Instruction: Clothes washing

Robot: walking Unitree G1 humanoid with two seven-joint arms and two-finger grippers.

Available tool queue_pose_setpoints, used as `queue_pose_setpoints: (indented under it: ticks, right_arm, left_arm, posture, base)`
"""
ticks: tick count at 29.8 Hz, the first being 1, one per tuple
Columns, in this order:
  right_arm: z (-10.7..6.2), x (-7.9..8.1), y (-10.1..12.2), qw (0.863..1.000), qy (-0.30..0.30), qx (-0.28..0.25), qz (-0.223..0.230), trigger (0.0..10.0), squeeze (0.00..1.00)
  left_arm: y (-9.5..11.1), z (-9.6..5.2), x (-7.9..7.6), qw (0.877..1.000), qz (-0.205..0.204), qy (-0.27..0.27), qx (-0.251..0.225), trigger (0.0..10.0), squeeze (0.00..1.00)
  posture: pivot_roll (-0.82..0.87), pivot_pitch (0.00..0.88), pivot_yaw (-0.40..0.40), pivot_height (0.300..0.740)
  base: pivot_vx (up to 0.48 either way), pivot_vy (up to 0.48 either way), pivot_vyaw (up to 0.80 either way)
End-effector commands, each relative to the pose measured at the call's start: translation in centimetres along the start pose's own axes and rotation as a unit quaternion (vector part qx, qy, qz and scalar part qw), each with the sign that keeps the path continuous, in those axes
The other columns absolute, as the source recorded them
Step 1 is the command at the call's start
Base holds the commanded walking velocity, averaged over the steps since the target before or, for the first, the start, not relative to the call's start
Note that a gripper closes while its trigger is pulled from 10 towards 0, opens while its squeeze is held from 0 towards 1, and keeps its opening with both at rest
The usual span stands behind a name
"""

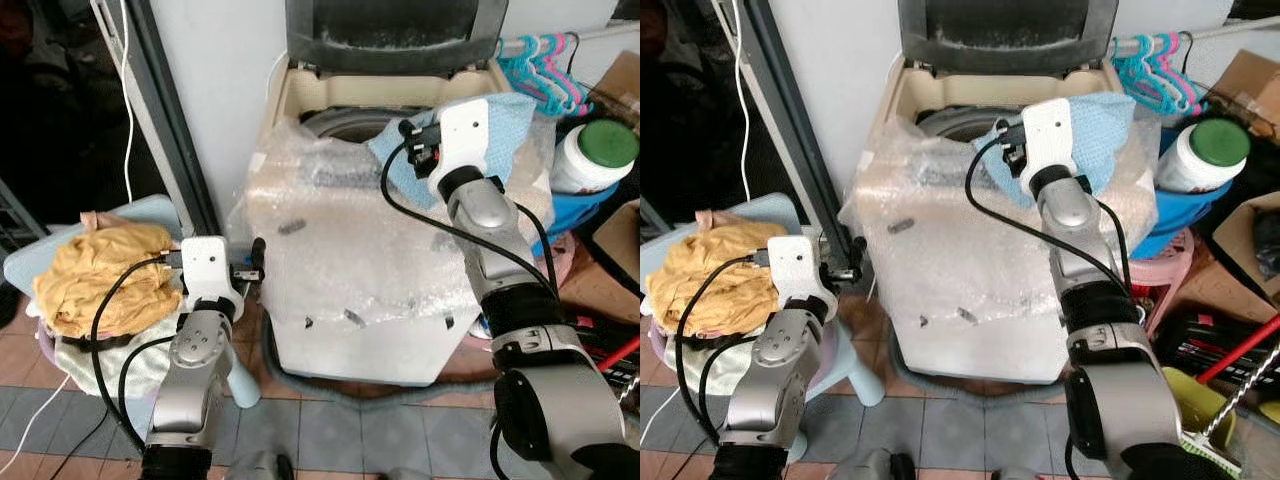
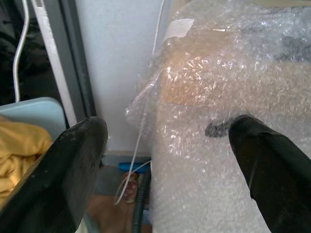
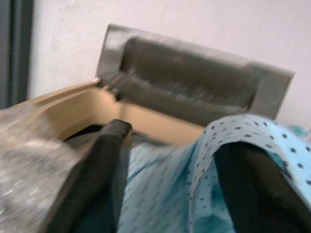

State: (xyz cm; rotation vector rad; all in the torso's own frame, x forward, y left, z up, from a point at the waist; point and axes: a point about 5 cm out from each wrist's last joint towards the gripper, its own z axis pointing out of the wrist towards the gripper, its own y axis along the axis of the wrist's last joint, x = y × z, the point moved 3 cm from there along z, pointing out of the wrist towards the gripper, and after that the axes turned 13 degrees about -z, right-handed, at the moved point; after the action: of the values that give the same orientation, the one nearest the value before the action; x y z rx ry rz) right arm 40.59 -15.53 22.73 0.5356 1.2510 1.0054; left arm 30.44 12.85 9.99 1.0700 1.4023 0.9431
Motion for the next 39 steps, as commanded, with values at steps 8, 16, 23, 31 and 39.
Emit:
queue_pose_setpoints:
  ticks: [8, 16, 23, 31, 39]
  right_arm:
    - [-3.7, -3.9, -0.8, 0.987, -0.128, 0.012, -0.097, 10.0, 1.0]
    - [-7.2, -0.2, -5.7, 0.986, -0.087, 0.139, -0.012, 10.0, 1.0]
    - [-4.8, 1.3, -4.4, 0.99, -0.024, 0.127, 0.055, 10.0, 1.0]
    - [-0.6, 4.3, -1.6, 0.984, 0.077, 0.113, 0.114, 10.0, 0.87]
    - [3.2, 9.2, 3.2, 0.959, 0.163, 0.094, 0.212, 10.0, 0.32]
  left_arm:
    - [0.2, -0.2, 0.3, 1.0, -0.005, 0.004, -0.002, 10.0, 0.0]
    - [0.4, 0.1, 0.3, 1.0, -0.001, 0.004, -0.006, 10.0, 0.0]
    - [2.3, 0.1, 0.7, 0.999, 0.01, 0.02, -0.028, 10.0, 0.0]
    - [1.1, -0.2, 0.9, 1.0, 0.009, 0.025, -0.012, 10.0, 0.0]
    - [1.7, 0.4, 0.0, 1.0, 0.0, 0.017, -0.026, 10.0, 0.0]
  posture:
    - [-0.06, 0.0, 0.036, 0.74]
    - [-0.06, 0.004, 0.04, 0.74]
    - [-0.02, 0.044, 0.018, 0.74]
    - [-0.03, 0.034, 0.02, 0.74]
    - [-0.02, 0.013, 0.01, 0.74]
  base:
    - [0.25, 0.0, 0.0]
    - [0.0, 0.0, 0.0]
    - [0.0, 0.0, 0.0]
    - [0.0, 0.0, 0.0]
    - [0.0, 0.0, 0.0]
